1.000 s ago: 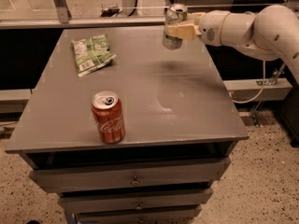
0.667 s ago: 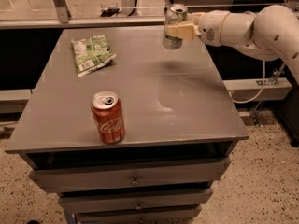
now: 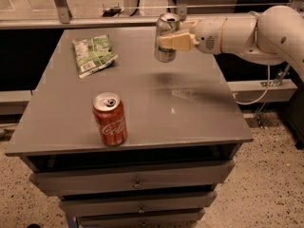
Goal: Move 7up can near coke can
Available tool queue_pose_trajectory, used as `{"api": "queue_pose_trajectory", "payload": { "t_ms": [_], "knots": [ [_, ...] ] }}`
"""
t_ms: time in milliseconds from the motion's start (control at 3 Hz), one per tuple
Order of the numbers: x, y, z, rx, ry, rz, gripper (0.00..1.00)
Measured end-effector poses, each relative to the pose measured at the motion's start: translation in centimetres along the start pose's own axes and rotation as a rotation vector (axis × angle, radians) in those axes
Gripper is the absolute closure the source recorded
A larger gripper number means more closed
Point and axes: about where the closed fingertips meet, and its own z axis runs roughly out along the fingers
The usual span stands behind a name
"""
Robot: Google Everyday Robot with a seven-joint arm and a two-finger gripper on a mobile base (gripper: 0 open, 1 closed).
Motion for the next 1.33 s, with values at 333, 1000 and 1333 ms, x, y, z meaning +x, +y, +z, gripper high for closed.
{"api": "queue_pose_trajectory", "payload": {
  "t_ms": [333, 1000, 1333],
  "knots": [
    [0.3, 4.4, -0.8, -0.090, 0.005, 0.029, 1.00],
    [4.1, 11.7, -3.5, -0.289, 0.016, 0.112, 1.00],
    [5.3, 13.7, -4.4, -0.373, 0.019, 0.119, 1.00]
  ]
}}
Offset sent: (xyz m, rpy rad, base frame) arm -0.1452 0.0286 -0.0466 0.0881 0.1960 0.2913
